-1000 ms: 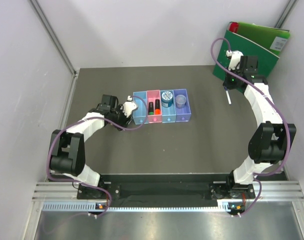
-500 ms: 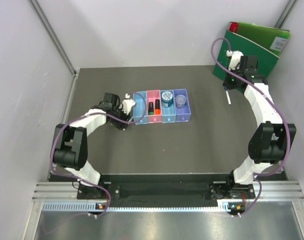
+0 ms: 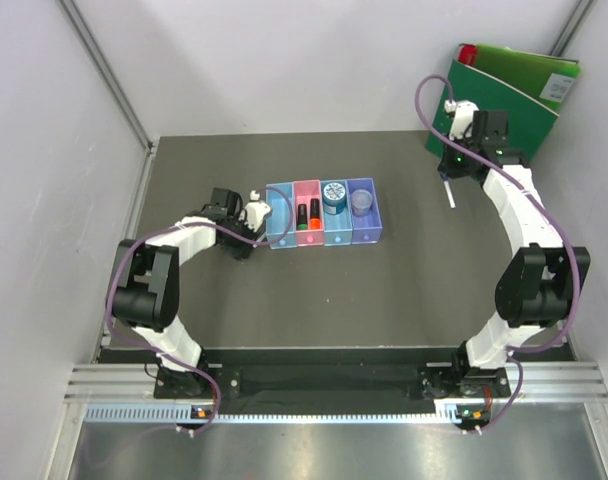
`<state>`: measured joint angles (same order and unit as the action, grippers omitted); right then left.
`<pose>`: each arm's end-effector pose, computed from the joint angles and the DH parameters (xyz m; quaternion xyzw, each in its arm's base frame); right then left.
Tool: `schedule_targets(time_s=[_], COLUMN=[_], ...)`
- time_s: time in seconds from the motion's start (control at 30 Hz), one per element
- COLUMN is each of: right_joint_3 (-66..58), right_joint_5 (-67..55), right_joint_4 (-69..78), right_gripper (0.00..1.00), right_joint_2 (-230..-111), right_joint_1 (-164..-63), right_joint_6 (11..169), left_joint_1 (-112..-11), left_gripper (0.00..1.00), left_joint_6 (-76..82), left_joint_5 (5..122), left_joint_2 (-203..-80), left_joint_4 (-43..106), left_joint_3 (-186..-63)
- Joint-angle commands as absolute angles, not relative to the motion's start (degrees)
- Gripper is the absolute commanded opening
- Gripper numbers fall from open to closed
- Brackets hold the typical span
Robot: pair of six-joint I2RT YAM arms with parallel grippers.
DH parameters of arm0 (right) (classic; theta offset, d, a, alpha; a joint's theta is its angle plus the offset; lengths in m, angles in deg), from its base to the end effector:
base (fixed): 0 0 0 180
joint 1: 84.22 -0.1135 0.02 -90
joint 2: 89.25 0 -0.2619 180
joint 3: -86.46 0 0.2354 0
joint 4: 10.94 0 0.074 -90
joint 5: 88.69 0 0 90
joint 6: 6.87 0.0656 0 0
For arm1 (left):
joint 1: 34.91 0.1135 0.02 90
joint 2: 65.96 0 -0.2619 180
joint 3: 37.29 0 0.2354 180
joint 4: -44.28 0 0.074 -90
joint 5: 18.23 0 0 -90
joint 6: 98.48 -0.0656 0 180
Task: Sort the stationery into containers
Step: Pick up the pen from the center of the board.
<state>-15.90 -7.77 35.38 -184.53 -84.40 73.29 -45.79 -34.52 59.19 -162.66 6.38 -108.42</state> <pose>0.3852 0.0116 0.3155 -0.1125 0.8942 0.0353 0.4318 0.3160 -0.0753 0.1485 0.3302 0.9097 -0.0756 0.2401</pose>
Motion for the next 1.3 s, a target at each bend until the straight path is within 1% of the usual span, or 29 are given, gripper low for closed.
schedule_targets(time_s=[0.0,0.1,0.13,0.2,0.23,0.4,0.63,0.83,1.03,1.13,1.23,1.27], right_joint_3=[-20.77,-21.56,-21.65,-21.65,-21.65,-23.14,-25.61,-25.34,-23.76,-22.53,-21.39,-21.13], right_joint_5=[-9.23,-9.23,-9.15,-9.06,-9.06,-10.11,-10.9,-10.55,-10.73,-11.08,-10.82,-10.9], right_joint_4=[34.76,34.85,34.76,34.85,35.2,36.96,37.58,37.05,36.79,37.31,37.75,37.84], right_gripper=[0.01,0.02,0.02,0.02,0.02,0.02,0.03,0.03,0.03,0.03,0.03,0.03], right_joint_2=[-182.41,-182.32,-182.24,-182.41,-182.5,-182.59,-182.67,-181.8,-180.57,-179.43,-177.93,-177.75], right_joint_1=[-88.87,-90.54,-90.63,-90.98,-91.16,-91.6,-94.58,-95.64,-96.08,-96.6,-97.57,-97.66], right_joint_6=[74.25,74.61,74.61,74.43,74.34,74.25,75.48,75.75,77.33,78.12,77.6,77.51], left_joint_1=[-45.72,-45.81,-45.9,-45.9,-45.9,-45.81,-45.64,-44.06,-41.77,-41.07,-40.1,-39.92], left_gripper=[0.2,0.12,0.07,0.01,0.0,0.0,0.0,0.0,0.0,0.0,0.0,0.0], left_joint_6=[-35.55,-36.6,-37.21,-38.44,-39.06,-44.06,-54.26,-63.22,-70.79,-76.49,-88.6,-95.25], left_joint_5=[58.76,58.32,58.32,58.06,58.14,58.49,59.89,63.15,62.98,60.18,52.98,49.74], left_joint_2=[-163.43,-163.96,-164.13,-164.4,-164.22,-160.36,-150.26,-145.86,-143.83,-142.6,-140.23,-140.05], left_joint_4=[9.91,10.44,10.62,10.36,10.18,8.34,4.21,2.62,4.12,4.55,7.26,7.89], left_joint_3=[-107.35,-106.64,-106.64,-106.73,-106.82,-106.99,-108.57,-112.53,-117.44,-119.3,-117.02,-115.97])
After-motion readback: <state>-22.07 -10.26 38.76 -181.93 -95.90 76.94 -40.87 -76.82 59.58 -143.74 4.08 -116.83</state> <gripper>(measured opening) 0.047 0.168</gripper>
